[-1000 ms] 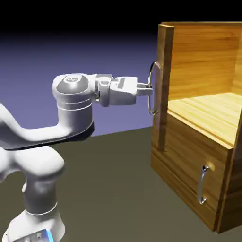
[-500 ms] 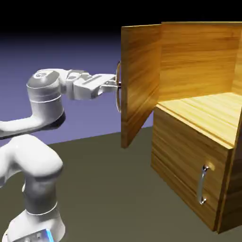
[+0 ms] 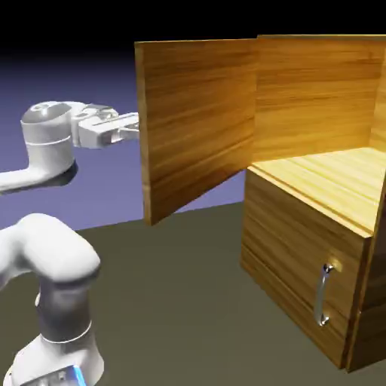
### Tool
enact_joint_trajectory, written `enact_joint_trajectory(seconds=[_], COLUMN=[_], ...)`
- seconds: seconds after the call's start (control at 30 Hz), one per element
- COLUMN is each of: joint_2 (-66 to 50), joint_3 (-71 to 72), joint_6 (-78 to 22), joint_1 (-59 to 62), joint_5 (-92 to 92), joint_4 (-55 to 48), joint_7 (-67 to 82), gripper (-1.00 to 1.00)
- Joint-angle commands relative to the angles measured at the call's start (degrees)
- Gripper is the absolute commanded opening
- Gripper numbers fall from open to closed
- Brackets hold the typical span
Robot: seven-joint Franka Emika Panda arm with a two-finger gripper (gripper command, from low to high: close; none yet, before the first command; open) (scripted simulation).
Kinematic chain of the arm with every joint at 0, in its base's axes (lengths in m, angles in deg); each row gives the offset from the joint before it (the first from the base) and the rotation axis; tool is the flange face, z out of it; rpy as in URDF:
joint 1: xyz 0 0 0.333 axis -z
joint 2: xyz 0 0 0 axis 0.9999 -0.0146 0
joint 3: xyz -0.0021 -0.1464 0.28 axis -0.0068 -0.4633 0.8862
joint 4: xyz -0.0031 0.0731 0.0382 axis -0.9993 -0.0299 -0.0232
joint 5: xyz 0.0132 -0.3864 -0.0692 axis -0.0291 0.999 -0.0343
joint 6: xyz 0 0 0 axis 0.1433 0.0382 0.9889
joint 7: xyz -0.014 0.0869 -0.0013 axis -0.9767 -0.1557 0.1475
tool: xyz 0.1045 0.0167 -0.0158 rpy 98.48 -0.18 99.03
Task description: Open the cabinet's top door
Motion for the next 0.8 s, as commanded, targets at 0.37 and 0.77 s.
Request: enact_joint_trajectory(seconds=[0.37, 0.77], joint_2=[-12.2, -14.2], joint_3=[23.1, 37.9], joint_6=[-20.4, -35.8], joint_1=[20.4, 43.5], joint_5=[-15.8, -22.4], joint_4=[-23.4, -46.4], joint_7=[-2.6, -0.2], gripper=[-1.0, -1.0])
